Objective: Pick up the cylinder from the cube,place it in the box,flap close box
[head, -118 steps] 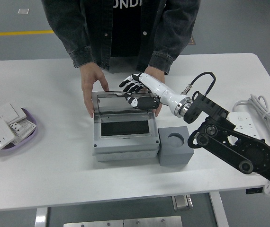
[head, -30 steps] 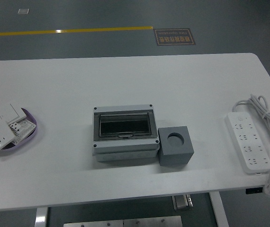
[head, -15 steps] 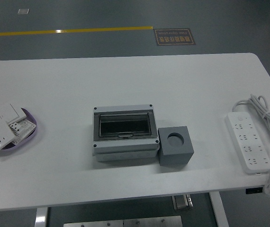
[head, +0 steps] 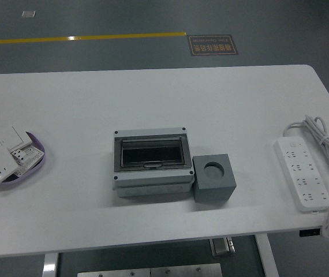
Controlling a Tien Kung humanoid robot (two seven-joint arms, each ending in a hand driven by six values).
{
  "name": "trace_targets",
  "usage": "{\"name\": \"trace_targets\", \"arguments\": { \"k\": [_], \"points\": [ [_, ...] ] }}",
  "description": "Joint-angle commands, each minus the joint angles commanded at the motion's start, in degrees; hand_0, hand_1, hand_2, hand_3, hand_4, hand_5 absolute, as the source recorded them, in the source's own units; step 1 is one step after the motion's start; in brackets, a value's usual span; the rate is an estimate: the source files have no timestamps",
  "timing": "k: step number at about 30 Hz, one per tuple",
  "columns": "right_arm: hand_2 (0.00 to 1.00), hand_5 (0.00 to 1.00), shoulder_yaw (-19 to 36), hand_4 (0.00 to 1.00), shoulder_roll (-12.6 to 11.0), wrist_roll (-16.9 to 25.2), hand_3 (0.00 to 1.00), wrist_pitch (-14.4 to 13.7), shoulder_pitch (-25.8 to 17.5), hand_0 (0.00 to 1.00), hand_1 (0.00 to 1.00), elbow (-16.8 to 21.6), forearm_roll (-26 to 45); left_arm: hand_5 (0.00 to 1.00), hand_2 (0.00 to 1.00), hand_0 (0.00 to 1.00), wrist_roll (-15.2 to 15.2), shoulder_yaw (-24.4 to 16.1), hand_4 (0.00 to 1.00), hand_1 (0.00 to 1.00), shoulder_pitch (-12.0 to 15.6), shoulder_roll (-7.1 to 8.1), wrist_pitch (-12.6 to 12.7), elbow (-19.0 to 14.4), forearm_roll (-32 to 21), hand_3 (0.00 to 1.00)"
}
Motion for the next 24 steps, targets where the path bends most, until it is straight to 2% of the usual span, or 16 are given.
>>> {"name": "trace_targets", "arguments": {
  "k": [2, 3, 18, 24],
  "points": [
    [0.644, 0.236, -0.13, 0.742, 0.05, 0.02, 0.662, -0.01, -0.01, 0.639, 0.610, -0.08, -0.09, 0.312, 0.579, 0.633, -0.07, 0.01, 0.722, 0.659, 0.01, -0.06, 0.06, 0.00, -0.08, 0.665],
    [0.639, 0.270, -0.20, 0.767, 0.06, 0.03, 0.660, -0.02, 0.00, 0.639, 0.607, -0.14, -0.13, 0.311, 0.579, 0.633, -0.08, 0.01, 0.722, 0.658, 0.00, -0.09, 0.10, 0.00, -0.10, 0.665],
    [0.639, 0.281, -0.40, 0.777, 0.11, 0.19, 0.660, -0.05, 0.35, 0.634, 0.605, -0.03, -0.52, 0.311, 0.577, 0.633, 0.18, -0.48, 0.714, 0.658, -0.51, -0.57, 0.14, 0.00, 0.93, 0.661],
    [0.638, 0.281, 0.35, 0.779, 0.09, 0.78, 0.662, -1.11, 0.15, 0.631, 0.601, 0.43, -1.28, 0.308, 0.577, 0.633, 0.76, -0.99, 0.712, 0.658, -0.45, -0.40, 0.07, 0.00, 1.30, 0.661]
  ]
}}
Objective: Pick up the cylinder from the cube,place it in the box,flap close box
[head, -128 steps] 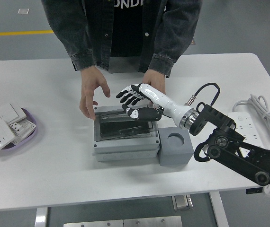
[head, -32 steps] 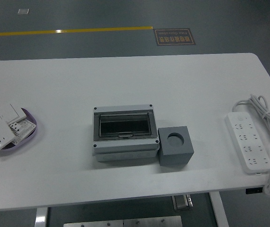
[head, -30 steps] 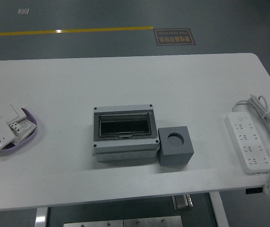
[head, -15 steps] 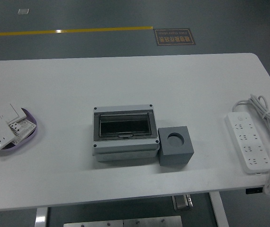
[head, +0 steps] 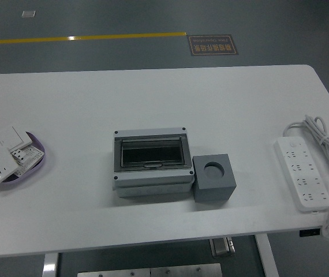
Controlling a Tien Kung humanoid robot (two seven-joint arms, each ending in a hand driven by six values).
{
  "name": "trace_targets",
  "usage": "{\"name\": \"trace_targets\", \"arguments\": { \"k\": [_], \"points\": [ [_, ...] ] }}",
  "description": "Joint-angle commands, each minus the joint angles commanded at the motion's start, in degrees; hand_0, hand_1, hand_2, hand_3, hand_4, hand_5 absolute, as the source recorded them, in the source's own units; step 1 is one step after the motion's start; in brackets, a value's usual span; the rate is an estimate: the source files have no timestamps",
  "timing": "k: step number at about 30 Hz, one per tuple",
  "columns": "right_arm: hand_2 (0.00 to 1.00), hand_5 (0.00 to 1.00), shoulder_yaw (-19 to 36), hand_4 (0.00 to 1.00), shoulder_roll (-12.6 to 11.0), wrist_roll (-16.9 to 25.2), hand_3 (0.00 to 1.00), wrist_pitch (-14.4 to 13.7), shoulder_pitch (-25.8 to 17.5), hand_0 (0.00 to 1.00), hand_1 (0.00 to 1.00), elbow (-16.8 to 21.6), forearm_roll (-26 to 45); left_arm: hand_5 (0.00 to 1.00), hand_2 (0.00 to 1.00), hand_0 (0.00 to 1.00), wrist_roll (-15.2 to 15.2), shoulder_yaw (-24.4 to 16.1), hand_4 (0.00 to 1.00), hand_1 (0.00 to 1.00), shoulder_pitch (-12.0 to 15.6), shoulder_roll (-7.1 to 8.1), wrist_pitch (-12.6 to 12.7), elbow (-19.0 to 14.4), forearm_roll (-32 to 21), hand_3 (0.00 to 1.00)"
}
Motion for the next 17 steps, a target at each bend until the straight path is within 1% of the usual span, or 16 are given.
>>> {"name": "trace_targets", "arguments": {
  "k": [6, 17],
  "points": [
    [0.636, 0.281, -0.05, 0.779, 0.04, -0.35, 0.661, -0.22, 0.17, 0.632, 0.600, 0.23, -0.97, 0.306, 0.577, 0.633, 0.00, -0.19, 0.711, 0.658, -0.15, -0.14, 0.05, 0.00, 0.16, 0.660],
    [0.633, 0.282, -2.32, 0.778, 0.16, -0.34, 0.658, -0.39, 0.91, 0.627, 0.593, -1.36, -1.55, 0.305, 0.576, 0.633, -0.09, -0.21, 0.710, 0.659, 0.25, -0.21, 0.13, 0.00, -0.24, 0.660]
  ]
}}
